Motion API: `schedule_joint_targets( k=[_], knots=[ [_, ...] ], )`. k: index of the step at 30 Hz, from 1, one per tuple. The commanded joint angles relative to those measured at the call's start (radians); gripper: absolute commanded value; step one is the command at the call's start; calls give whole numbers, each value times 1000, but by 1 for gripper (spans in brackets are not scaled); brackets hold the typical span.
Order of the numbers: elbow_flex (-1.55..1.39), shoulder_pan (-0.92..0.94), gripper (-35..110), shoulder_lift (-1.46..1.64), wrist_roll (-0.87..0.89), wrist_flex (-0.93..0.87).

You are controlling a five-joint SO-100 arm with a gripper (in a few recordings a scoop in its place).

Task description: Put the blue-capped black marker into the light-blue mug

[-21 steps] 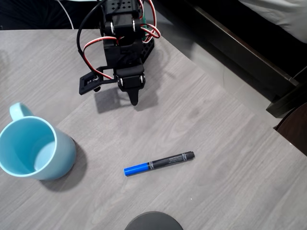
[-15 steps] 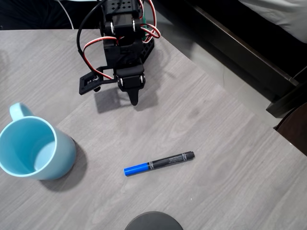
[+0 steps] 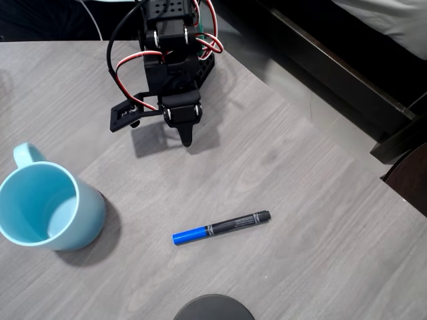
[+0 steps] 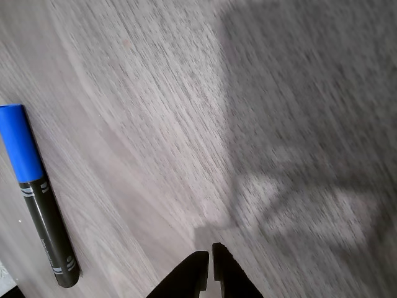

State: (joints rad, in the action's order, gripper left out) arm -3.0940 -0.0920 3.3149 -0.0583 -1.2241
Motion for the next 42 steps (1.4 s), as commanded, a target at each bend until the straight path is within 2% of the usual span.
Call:
schedule_joint_targets(
  k=[1,35,40,42],
  knots=[
    [-5,-5,0,23,5,-8],
    [-5,-18,0,23,11,-6],
    [-5,-44,0,23,-54,12],
    [-5,-5,0,23,-213,20]
  ],
)
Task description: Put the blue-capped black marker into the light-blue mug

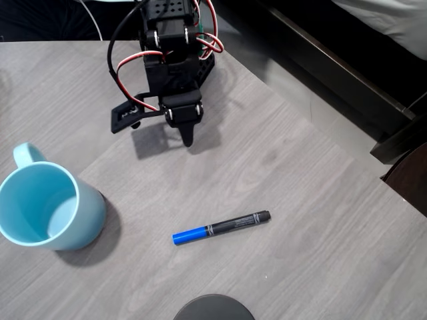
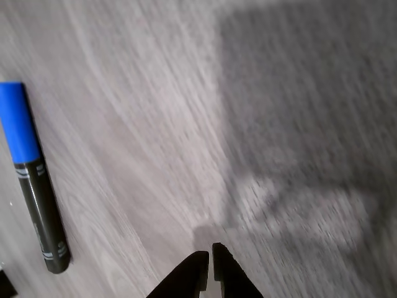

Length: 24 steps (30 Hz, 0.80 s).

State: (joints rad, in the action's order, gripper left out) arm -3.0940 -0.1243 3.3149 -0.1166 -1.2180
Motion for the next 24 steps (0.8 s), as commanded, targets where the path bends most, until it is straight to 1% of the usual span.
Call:
schedule_joint_targets(
  k=[1,2,4,5,10,11,13,17,21,24],
  knots=[
    [-5,54,0,23,-281,28],
    [-5,78,0,23,-393,41],
    [-5,89,4,23,-552,23],
    [-3,89,6,23,-594,18],
    [87,86,10,3,-635,71],
    [138,86,10,-55,-632,94],
    [301,91,10,-276,-601,127],
    [692,58,10,-723,-446,97],
    [887,-43,12,-1006,-308,114],
    [1037,-80,14,-1241,-221,118]
  ],
)
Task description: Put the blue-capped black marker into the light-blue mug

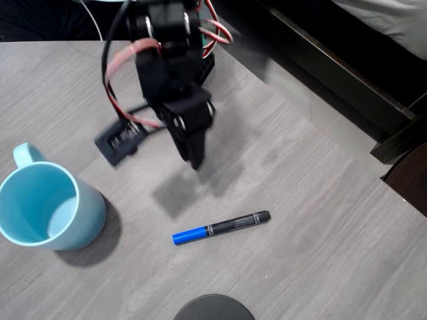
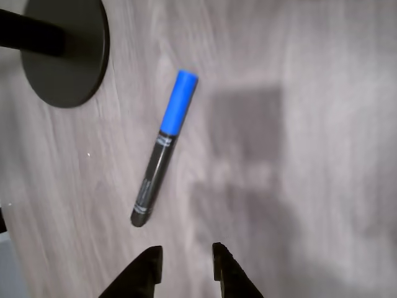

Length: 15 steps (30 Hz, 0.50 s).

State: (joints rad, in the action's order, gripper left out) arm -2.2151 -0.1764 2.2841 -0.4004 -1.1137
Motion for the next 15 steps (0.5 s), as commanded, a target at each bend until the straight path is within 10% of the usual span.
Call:
schedule_joint_targets(
  k=[1,15],
  knots=[
    [199,-41,14,-282,83,14],
    [453,-121,16,-764,222,95]
  ],
)
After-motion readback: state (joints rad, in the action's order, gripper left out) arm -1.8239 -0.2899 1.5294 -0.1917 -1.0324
